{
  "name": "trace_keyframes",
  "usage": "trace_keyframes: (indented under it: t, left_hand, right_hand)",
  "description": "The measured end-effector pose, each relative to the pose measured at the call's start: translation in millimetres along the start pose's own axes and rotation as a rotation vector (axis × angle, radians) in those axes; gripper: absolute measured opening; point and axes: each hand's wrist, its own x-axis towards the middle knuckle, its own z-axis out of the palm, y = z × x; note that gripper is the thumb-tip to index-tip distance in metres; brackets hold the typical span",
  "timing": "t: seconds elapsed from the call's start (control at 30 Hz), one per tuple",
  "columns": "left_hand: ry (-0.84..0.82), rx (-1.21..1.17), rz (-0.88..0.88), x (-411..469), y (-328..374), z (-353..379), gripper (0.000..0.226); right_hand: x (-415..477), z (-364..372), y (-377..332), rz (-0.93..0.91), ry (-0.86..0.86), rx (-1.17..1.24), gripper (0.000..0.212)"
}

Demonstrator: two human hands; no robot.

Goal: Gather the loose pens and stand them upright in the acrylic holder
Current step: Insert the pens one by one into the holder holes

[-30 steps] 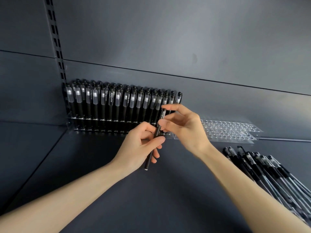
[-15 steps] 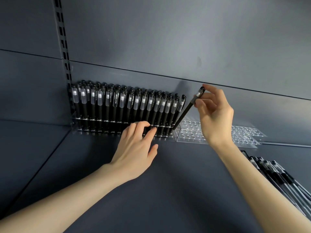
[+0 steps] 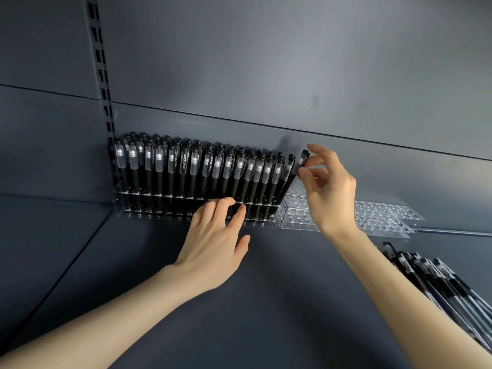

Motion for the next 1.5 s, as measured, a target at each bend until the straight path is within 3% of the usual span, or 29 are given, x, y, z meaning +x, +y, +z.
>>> trace_keyframes:
  t: [0.3,0.8,0.93,1.13,1.37,1.5]
  left_hand:
    - [-0.033,0.005,-0.021,0,2,-4,0.056]
    - [-0.076,-0.026,0.005,1,11,-15,0.041]
    - [-0.098,-0.084,0.053,2,43,-23,0.047]
    - [-0.190,-0.219,0.040,5,122,-19,0.037]
    - [-0.232,-0.304,-0.146,-4,225,-12,0.045]
    - [-0.243,-0.244,-0.272,-8,264,-9,0.060]
  right_hand:
    - [2,3,1,0.057,-0.177,-0.029,0.026]
    - [-8,-9,-2,0.036,-0.176,-0.117,0.025]
    - [-13,-34,1,0.060,-0.196,-0.149,0.015]
    - [-23,-103,19,0.072,-0.270,-0.184,0.006]
    - [-55,-193,71,0.076,-0.501,-0.167,0.007]
    - [-65,-217,95,0.050,-0.656,-0.193,0.021]
